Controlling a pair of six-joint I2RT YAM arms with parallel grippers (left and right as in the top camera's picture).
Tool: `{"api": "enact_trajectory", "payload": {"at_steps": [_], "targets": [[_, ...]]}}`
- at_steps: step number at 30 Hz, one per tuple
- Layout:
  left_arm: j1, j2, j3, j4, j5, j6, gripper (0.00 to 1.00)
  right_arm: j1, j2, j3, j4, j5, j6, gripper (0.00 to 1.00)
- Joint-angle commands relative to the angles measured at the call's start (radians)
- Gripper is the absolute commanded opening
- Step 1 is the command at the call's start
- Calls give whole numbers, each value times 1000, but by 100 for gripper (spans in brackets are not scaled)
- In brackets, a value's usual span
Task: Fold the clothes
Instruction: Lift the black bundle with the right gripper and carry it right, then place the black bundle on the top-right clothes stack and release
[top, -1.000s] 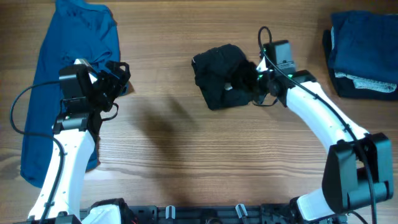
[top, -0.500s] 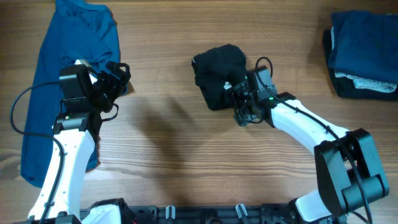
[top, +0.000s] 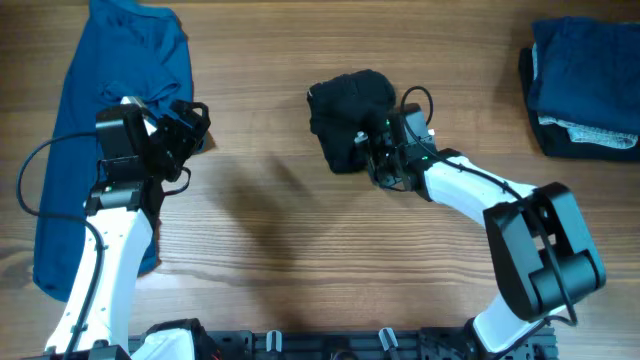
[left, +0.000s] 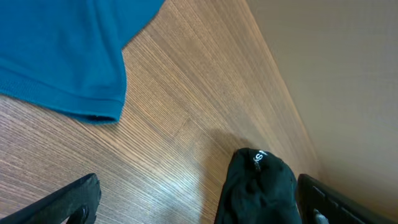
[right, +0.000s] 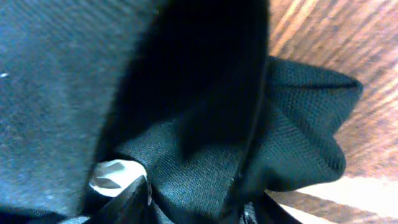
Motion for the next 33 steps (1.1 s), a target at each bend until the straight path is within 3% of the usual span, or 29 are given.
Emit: {"api": "enact_trajectory", "payload": {"at_steps": [1, 2, 6, 11, 17, 24, 33], "targets": [[4, -7, 6, 0, -14, 27, 100, 8, 60, -8, 22, 60, -40, 10], [4, -7, 6, 0, -14, 27, 100, 8, 61, -8, 29, 64, -79, 5], [4, -7, 6, 0, -14, 27, 100, -9, 54, -6, 119, 2, -417, 4], [3, -7, 6, -1, -13, 27, 100, -103, -16, 56, 122, -177, -654, 4], [3, -7, 6, -1, -14, 27, 100, -240, -144, 206, -84, -322, -801, 5], [4, -7, 6, 0, -13, 26, 100, -303, -177, 524, -505, -273, -1023, 5], [3, -7, 6, -2, -13, 26, 100, -455, -177, 764, -566, -245, -1054, 4]]}}
